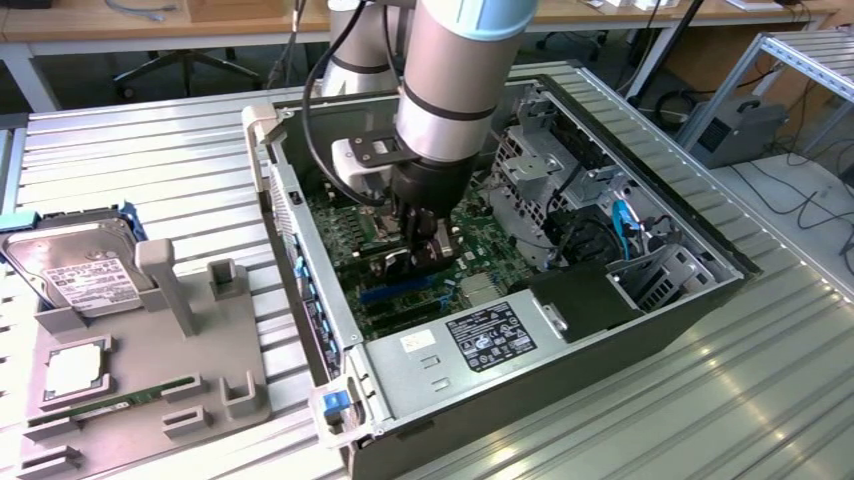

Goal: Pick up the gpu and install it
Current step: 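Insert the gpu into the slot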

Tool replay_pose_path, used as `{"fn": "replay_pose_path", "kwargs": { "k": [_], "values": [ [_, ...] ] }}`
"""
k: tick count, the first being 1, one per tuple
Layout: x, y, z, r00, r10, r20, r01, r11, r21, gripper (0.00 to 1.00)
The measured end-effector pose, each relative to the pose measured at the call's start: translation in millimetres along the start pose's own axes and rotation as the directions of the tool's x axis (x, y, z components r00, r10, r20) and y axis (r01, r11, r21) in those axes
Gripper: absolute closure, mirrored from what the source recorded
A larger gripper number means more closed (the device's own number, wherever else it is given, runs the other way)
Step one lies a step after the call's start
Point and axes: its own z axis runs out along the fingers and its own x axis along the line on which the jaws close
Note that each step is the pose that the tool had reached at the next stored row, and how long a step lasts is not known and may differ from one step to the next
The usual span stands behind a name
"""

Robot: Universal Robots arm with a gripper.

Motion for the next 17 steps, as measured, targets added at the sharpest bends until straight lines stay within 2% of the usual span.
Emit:
{"fn": "replay_pose_path", "kwargs": {
  "k": [10,11,12,13,17],
  "values": [
    [0.3,0.0,-0.6,0.9999,0.015,0.0005,-0.015,0.9999,-0.0014,0.73],
    [0.4,-0.5,-0.6,0.9999,0.015,0.0004,-0.015,0.9999,-0.0061,0.73],
    [0.4,-1.1,-0.6,0.9999,0.016,-0.0001,-0.016,0.9998,-0.0133,0.73],
    [0.4,-1.3,-0.6,0.9999,0.016,-0.0004,-0.016,0.9997,-0.017,0.73],
    [0.4,-1.3,-0.2,0.9999,0.016,-0.0004,-0.016,0.9997,-0.0187,0.73]
  ]
}}
